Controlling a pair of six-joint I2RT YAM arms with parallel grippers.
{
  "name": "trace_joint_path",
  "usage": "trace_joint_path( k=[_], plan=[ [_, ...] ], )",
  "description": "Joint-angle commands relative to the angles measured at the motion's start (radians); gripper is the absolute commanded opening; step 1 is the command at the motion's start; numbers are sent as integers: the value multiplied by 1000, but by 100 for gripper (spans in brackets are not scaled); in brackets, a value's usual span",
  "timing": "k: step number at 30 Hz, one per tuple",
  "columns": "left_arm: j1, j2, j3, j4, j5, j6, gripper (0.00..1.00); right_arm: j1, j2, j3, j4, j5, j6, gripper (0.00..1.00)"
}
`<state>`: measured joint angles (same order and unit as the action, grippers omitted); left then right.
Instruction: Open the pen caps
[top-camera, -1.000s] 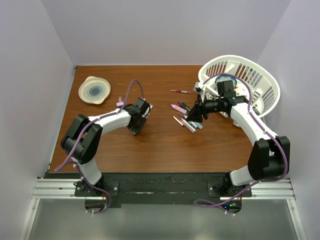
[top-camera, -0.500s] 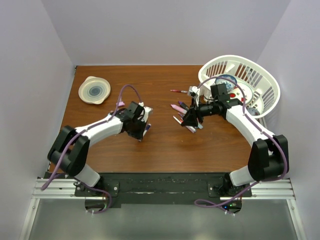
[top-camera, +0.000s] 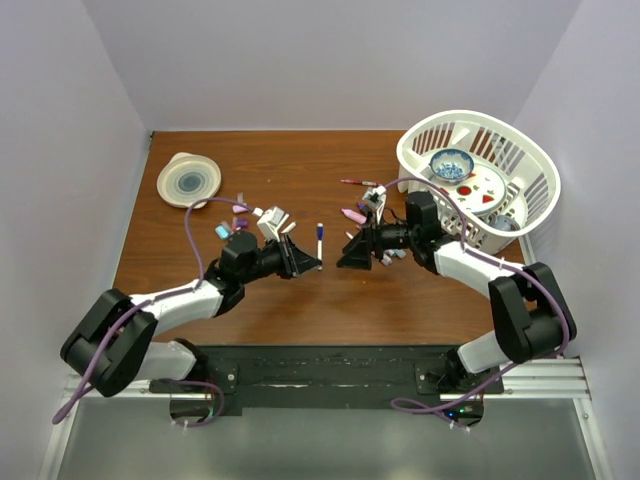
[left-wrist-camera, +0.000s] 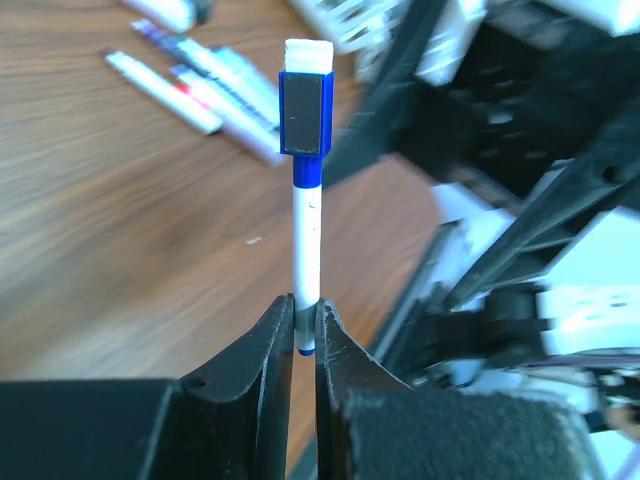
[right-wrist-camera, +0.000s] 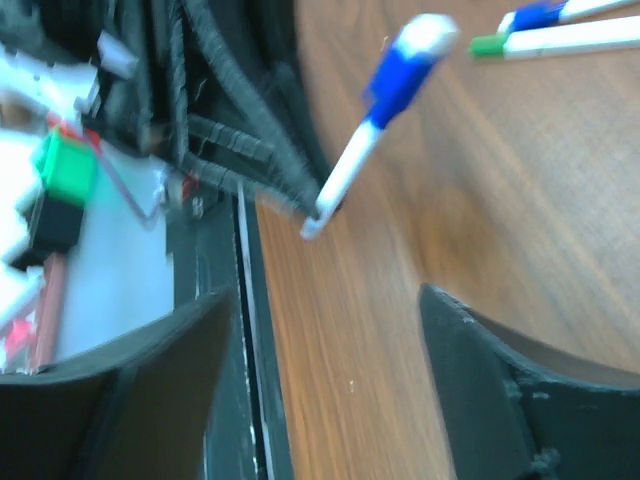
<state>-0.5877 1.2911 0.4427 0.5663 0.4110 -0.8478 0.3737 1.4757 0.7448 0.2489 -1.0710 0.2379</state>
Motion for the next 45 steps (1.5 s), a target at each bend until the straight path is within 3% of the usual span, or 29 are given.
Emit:
trace_joint_path(
  k=[1, 3, 13, 17, 28, 29, 30, 31, 32, 33, 35, 36, 40, 45],
  plan=[
    [-38, 16, -35, 383, -46, -197, 0, -1, 9, -61, 401, 92, 371, 92],
    [-52, 28, -35, 403, -63, -203, 0, -1, 11, -76, 420, 175, 468, 99],
    [-101, 88, -16, 460, -84, -214, 0, 1, 46, -125, 716, 131, 661, 99],
    [-115, 103, -9, 466, -93, -214, 0, 2, 58, -117, 684, 143, 678, 88],
    [-147, 155, 24, 484, -95, -214, 0, 37, 90, -90, 647, 108, 689, 29],
    [-147, 155, 24, 486, -94, -212, 0, 40, 93, -81, 647, 100, 680, 11],
    [-147, 154, 24, 486, -89, -205, 0, 47, 98, -75, 641, 82, 672, 1],
    [-147, 148, 24, 491, -84, -198, 0, 48, 98, -64, 618, 77, 658, 0],
    [-147, 142, 21, 495, -81, -191, 4, 48, 94, -56, 587, 75, 611, 0],
    [-147, 134, 10, 498, -78, -175, 27, 48, 77, -45, 542, 82, 572, 0],
    [-147, 88, -8, 495, -86, -151, 54, 48, 60, -16, 396, 92, 438, 0],
    [-146, 67, -31, 489, -101, -114, 76, 48, 54, -6, 345, 100, 393, 0],
    [-136, -70, -49, 379, -169, -40, 93, 48, 26, 63, 76, 124, 169, 0],
    [-103, -104, 45, 126, -247, 1, 100, 54, 17, 71, 27, 94, 48, 0]
  ],
)
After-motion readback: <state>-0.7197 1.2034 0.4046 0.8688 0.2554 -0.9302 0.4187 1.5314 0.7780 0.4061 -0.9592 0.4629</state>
